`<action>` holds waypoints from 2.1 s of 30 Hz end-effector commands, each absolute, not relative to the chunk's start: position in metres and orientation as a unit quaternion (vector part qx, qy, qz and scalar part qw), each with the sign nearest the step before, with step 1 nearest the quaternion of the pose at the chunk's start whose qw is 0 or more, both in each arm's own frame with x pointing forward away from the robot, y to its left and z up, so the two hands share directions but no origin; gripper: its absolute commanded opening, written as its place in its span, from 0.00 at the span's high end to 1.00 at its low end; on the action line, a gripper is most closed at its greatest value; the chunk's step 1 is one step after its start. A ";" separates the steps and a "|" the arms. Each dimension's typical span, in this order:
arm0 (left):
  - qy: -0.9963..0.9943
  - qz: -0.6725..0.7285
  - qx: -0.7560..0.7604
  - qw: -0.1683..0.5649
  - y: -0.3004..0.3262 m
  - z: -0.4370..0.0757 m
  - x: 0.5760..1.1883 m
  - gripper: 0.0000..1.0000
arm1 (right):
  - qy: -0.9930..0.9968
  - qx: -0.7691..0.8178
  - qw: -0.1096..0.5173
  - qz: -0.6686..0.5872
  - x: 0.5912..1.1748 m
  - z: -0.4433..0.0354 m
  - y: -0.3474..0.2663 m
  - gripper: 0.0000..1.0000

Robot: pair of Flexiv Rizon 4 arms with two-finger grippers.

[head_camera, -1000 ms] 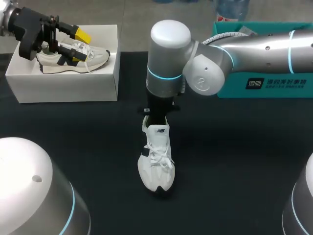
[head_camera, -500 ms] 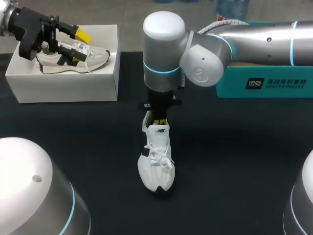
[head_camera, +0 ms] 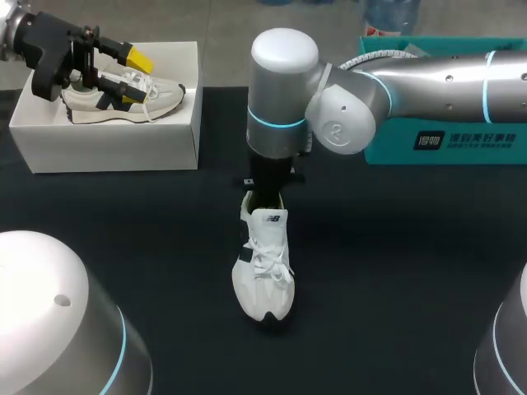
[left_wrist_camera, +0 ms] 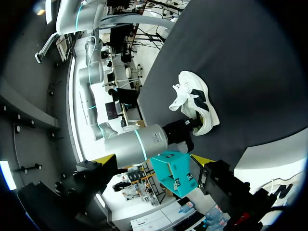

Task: Take the shoe out of the shoebox, open the shoe tongue, remove and reinsert the insole, then place the shoe into the shoebox

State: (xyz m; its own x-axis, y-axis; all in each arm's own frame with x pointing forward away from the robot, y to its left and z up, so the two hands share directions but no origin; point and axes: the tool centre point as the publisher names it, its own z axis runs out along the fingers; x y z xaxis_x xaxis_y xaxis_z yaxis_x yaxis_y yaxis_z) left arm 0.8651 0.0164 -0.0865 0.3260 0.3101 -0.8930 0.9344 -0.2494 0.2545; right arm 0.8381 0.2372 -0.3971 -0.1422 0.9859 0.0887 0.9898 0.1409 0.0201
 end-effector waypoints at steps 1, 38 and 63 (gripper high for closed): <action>0.446 -0.371 0.699 0.419 0.016 -0.086 0.865 0.00 | -0.758 -0.651 0.027 -0.036 0.839 -0.397 0.241 1.00; 0.446 -0.371 0.699 0.419 0.016 -0.086 0.865 0.00 | -0.750 -0.660 0.039 -0.015 0.819 -0.368 0.235 1.00; 0.446 -0.371 0.699 0.419 0.016 -0.086 0.865 0.00 | -0.752 -0.646 0.116 0.055 0.788 -0.334 0.246 1.00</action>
